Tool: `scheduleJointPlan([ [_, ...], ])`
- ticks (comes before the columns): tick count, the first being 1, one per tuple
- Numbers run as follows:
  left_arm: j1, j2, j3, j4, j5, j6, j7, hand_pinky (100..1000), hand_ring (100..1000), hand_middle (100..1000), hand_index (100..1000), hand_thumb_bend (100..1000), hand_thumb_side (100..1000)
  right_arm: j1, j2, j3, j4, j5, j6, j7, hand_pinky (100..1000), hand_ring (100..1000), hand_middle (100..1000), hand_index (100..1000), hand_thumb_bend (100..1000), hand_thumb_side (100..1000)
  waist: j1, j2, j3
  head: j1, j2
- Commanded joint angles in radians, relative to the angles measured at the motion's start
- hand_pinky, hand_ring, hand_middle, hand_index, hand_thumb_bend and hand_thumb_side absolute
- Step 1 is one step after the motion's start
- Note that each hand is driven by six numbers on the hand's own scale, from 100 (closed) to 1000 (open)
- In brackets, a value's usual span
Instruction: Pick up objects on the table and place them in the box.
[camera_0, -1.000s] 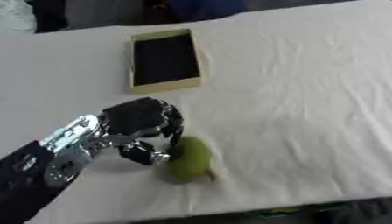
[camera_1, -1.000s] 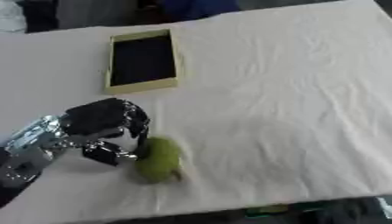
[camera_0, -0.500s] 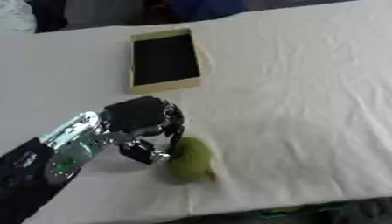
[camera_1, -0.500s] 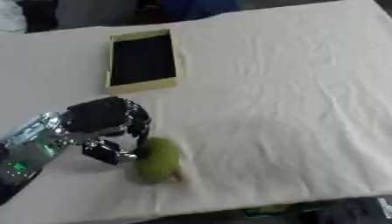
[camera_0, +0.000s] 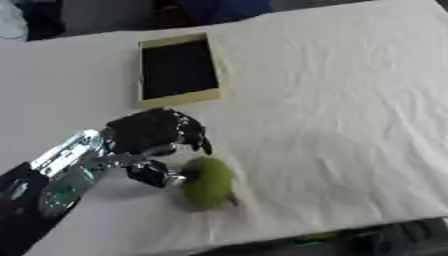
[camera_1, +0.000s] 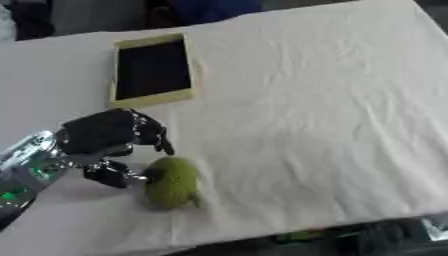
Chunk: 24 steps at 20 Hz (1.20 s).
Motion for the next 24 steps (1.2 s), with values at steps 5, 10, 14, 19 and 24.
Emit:
scheduleJointPlan([
  [5, -0.010, 0.026, -0.002, 0.006, 0.059, -0.023, -0.090, 632, 815, 710, 861, 702, 100, -0.003, -0.013, -0.007, -0.022, 0.008, 0.004, -0.004, 724, 550, 578, 902, 100, 636, -0.003, -0.018, -0.002, -0.007, 0.005],
  [10, -0.023, 0.036, 0.003, 0.001, 0.146, -0.022, -0.226, 693, 848, 761, 888, 698, 100, -0.002, -0.013, -0.007, -0.022, 0.009, 0.006, -0.004, 723, 550, 578, 902, 100, 636, -0.003, -0.019, -0.003, -0.009, 0.005],
  [14, -0.045, 0.061, 0.036, -0.037, 0.207, -0.001, -0.319, 717, 856, 763, 882, 723, 100, 0.000, -0.013, -0.007, -0.021, 0.010, 0.007, -0.004, 723, 550, 577, 902, 100, 636, -0.002, -0.020, -0.002, -0.012, 0.005],
  [19, -0.071, 0.065, 0.023, -0.067, 0.267, 0.014, -0.475, 725, 863, 802, 903, 760, 100, 0.000, -0.012, -0.007, -0.021, 0.010, 0.009, -0.004, 723, 549, 577, 902, 100, 637, -0.002, -0.021, -0.003, -0.012, 0.005],
  [24, -0.082, 0.058, 0.019, -0.078, 0.319, 0.029, -0.559, 738, 870, 790, 896, 748, 100, 0.001, -0.011, -0.007, -0.019, 0.011, 0.009, -0.003, 722, 549, 577, 902, 100, 637, -0.002, -0.019, -0.003, -0.012, 0.005],
])
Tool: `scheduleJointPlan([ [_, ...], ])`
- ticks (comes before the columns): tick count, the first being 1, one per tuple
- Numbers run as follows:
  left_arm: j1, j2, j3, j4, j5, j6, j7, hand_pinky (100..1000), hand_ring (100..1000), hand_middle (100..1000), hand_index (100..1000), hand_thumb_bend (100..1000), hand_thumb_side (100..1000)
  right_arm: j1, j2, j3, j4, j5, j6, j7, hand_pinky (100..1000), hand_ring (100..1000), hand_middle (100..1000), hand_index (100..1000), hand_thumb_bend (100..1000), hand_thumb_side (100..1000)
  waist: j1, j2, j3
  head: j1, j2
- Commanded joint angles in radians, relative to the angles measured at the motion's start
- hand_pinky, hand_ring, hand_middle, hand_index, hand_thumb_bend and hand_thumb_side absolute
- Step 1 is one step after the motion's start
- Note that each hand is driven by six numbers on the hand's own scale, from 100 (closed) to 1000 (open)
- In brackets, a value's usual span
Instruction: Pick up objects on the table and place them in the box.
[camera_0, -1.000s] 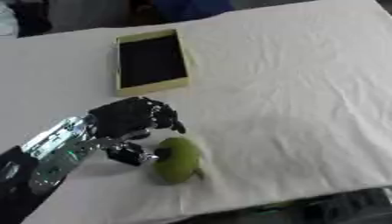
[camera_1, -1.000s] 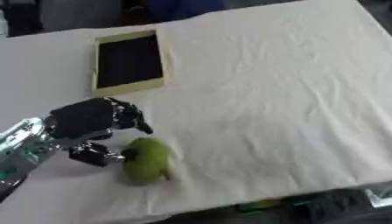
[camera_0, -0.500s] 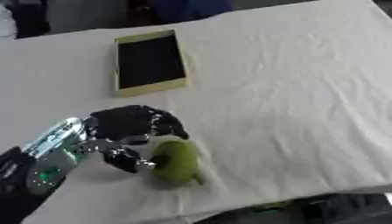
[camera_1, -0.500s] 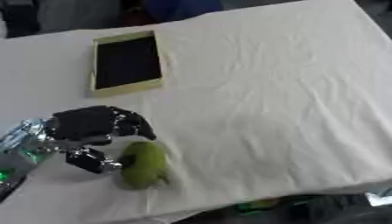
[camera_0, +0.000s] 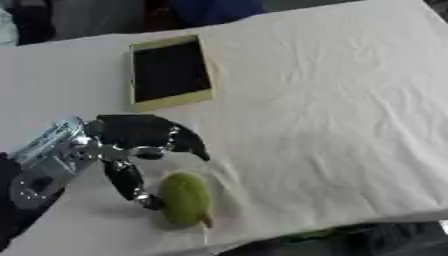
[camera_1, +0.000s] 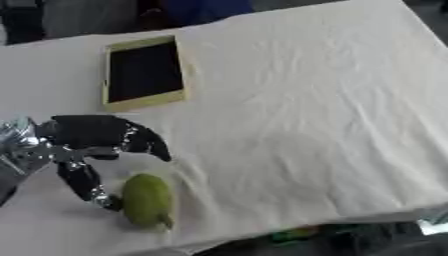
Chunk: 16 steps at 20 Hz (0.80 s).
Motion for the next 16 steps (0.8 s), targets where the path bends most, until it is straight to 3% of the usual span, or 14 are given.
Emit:
scheduleJointPlan([
  [1, -0.023, 0.015, 0.006, -0.021, 0.036, 0.010, -0.047, 733, 866, 780, 891, 738, 100, -0.007, -0.012, -0.007, -0.019, 0.003, 0.003, 0.000, 722, 549, 577, 902, 100, 638, -0.004, -0.014, 0.000, -0.002, 0.005],
  [9, -0.031, -0.003, -0.003, -0.022, 0.021, 0.017, -0.039, 674, 819, 735, 877, 722, 100, -0.008, -0.011, -0.009, -0.018, 0.004, 0.004, -0.002, 718, 549, 576, 901, 100, 637, -0.005, -0.014, 0.002, -0.004, 0.005],
  [16, 0.002, -0.015, -0.018, 0.007, -0.024, 0.001, 0.073, 626, 802, 700, 879, 714, 100, -0.009, -0.009, -0.010, -0.019, 0.005, 0.008, -0.007, 715, 548, 575, 901, 100, 639, -0.004, -0.013, 0.001, -0.007, 0.005],
])
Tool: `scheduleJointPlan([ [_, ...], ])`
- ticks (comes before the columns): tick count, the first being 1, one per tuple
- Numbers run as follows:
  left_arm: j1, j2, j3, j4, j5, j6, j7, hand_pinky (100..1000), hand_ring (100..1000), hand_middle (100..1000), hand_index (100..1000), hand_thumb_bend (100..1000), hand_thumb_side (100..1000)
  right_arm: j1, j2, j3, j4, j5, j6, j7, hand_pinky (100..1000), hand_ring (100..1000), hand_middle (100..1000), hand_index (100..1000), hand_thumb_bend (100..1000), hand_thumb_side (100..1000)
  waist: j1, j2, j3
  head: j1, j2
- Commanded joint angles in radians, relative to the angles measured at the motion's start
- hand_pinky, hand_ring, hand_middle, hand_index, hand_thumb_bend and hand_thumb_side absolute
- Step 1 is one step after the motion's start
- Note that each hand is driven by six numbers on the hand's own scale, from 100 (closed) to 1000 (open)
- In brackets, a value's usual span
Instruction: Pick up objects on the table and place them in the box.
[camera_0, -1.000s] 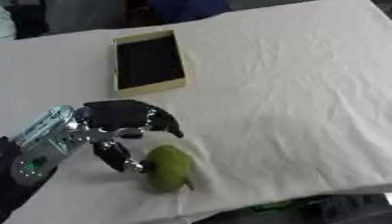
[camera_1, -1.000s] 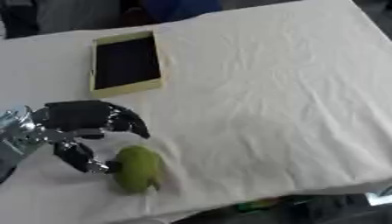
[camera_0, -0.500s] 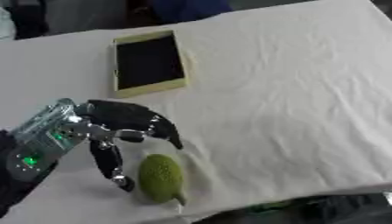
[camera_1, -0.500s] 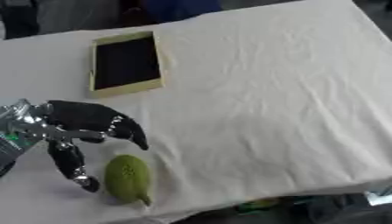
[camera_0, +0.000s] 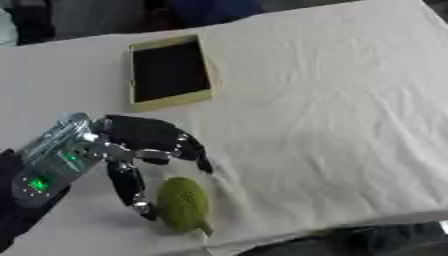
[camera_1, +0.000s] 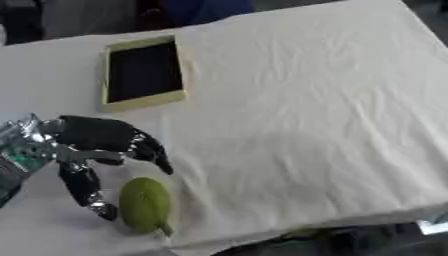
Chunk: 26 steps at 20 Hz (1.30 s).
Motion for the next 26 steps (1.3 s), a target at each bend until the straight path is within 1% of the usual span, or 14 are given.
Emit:
scheduleJointPlan([
  [1, 0.003, 0.010, 0.002, 0.007, -0.027, -0.009, 0.055, 618, 804, 703, 885, 713, 100, -0.009, -0.016, -0.010, -0.020, 0.004, 0.002, -0.005, 715, 548, 575, 901, 100, 639, -0.003, -0.013, 0.000, -0.003, 0.005],
  [5, 0.022, 0.005, -0.004, 0.028, -0.068, -0.025, 0.116, 598, 794, 704, 897, 722, 100, -0.010, -0.015, -0.010, -0.021, 0.004, 0.004, -0.009, 714, 547, 574, 899, 100, 639, -0.003, -0.014, 0.000, -0.006, 0.005],
  [8, 0.036, -0.003, -0.006, 0.045, -0.099, -0.034, 0.167, 580, 775, 694, 889, 720, 100, -0.011, -0.015, -0.010, -0.022, 0.004, 0.006, -0.011, 713, 547, 573, 898, 100, 640, -0.002, -0.014, 0.000, -0.009, 0.005],
  [10, 0.043, -0.008, -0.008, 0.054, -0.116, -0.038, 0.199, 574, 764, 692, 884, 737, 100, -0.011, -0.014, -0.010, -0.022, 0.005, 0.008, -0.012, 713, 547, 573, 897, 100, 641, -0.002, -0.014, 0.000, -0.010, 0.005],
  [13, 0.049, -0.012, -0.013, 0.066, -0.136, -0.045, 0.231, 574, 762, 694, 883, 743, 100, -0.012, -0.013, -0.010, -0.022, 0.005, 0.010, -0.013, 713, 546, 573, 897, 100, 641, -0.001, -0.015, 0.000, -0.012, 0.005],
  [14, 0.049, -0.013, -0.013, 0.068, -0.141, -0.047, 0.238, 564, 748, 700, 877, 803, 107, -0.012, -0.013, -0.010, -0.022, 0.006, 0.010, -0.014, 712, 546, 573, 896, 100, 642, -0.001, -0.015, 0.000, -0.012, 0.005],
  [17, 0.054, -0.015, -0.012, 0.064, -0.164, -0.047, 0.266, 561, 743, 706, 881, 822, 131, -0.011, -0.011, -0.013, -0.022, 0.009, 0.013, -0.017, 712, 546, 572, 896, 100, 643, 0.000, -0.014, -0.002, -0.011, 0.005],
  [18, 0.055, -0.015, -0.012, 0.062, -0.172, -0.047, 0.274, 552, 736, 704, 881, 824, 152, -0.011, -0.011, -0.014, -0.022, 0.010, 0.014, -0.018, 712, 545, 572, 896, 100, 644, 0.001, -0.014, -0.002, -0.012, 0.005],
  [22, 0.058, -0.011, -0.012, 0.040, -0.223, -0.040, 0.325, 547, 725, 704, 891, 745, 200, -0.011, -0.011, -0.016, -0.022, 0.015, 0.018, -0.022, 711, 545, 571, 895, 100, 644, 0.002, -0.014, -0.004, -0.014, 0.005],
  [25, 0.065, -0.008, -0.016, 0.029, -0.258, -0.032, 0.364, 535, 726, 700, 887, 731, 189, -0.012, -0.010, -0.017, -0.022, 0.016, 0.020, -0.026, 710, 544, 570, 895, 100, 645, 0.003, -0.014, -0.004, -0.016, 0.005],
  [26, 0.067, -0.008, -0.017, 0.030, -0.264, -0.031, 0.375, 533, 731, 700, 881, 720, 170, -0.013, -0.010, -0.017, -0.022, 0.016, 0.021, -0.028, 710, 544, 570, 894, 100, 645, 0.004, -0.014, -0.004, -0.017, 0.005],
])
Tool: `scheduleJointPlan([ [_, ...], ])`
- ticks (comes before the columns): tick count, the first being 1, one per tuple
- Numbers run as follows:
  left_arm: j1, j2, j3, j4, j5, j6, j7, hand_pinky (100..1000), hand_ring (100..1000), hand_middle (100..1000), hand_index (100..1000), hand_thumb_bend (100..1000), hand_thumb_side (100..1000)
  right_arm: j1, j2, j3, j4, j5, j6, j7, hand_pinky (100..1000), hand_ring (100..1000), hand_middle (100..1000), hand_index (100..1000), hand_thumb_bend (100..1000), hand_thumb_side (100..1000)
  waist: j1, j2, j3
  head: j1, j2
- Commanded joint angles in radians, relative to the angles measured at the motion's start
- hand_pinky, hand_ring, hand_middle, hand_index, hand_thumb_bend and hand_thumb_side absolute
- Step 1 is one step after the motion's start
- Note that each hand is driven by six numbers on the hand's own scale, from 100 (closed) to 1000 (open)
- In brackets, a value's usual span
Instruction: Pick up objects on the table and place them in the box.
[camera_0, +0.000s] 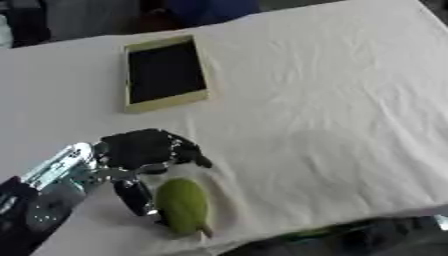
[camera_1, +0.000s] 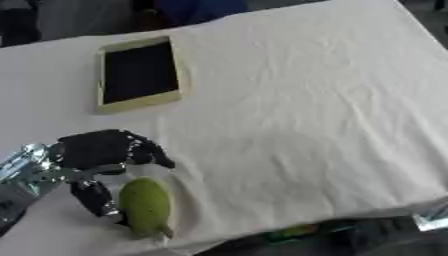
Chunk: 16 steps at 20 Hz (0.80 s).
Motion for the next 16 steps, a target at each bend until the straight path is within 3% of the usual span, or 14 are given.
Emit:
scheduleJointPlan([
  [1, -0.002, 0.011, 0.001, -0.016, -0.027, 0.006, 0.042, 522, 725, 691, 871, 701, 149, -0.012, -0.015, -0.010, -0.022, 0.005, 0.002, -0.008, 710, 544, 570, 894, 100, 645, -0.004, -0.014, -0.001, -0.005, 0.005],
  [2, 0.000, 0.010, 0.000, -0.013, -0.029, 0.006, 0.052, 495, 709, 668, 849, 702, 103, -0.013, -0.015, -0.011, -0.022, 0.005, 0.002, -0.009, 710, 543, 570, 894, 100, 645, -0.004, -0.014, -0.001, -0.006, 0.005],
  [16, 0.109, -0.036, 0.020, 0.080, -0.069, 0.040, 0.299, 381, 635, 580, 676, 721, 100, -0.041, -0.010, -0.020, -0.022, -0.009, 0.015, -0.045, 710, 543, 569, 889, 100, 649, 0.005, -0.019, -0.023, -0.011, 0.005],
])
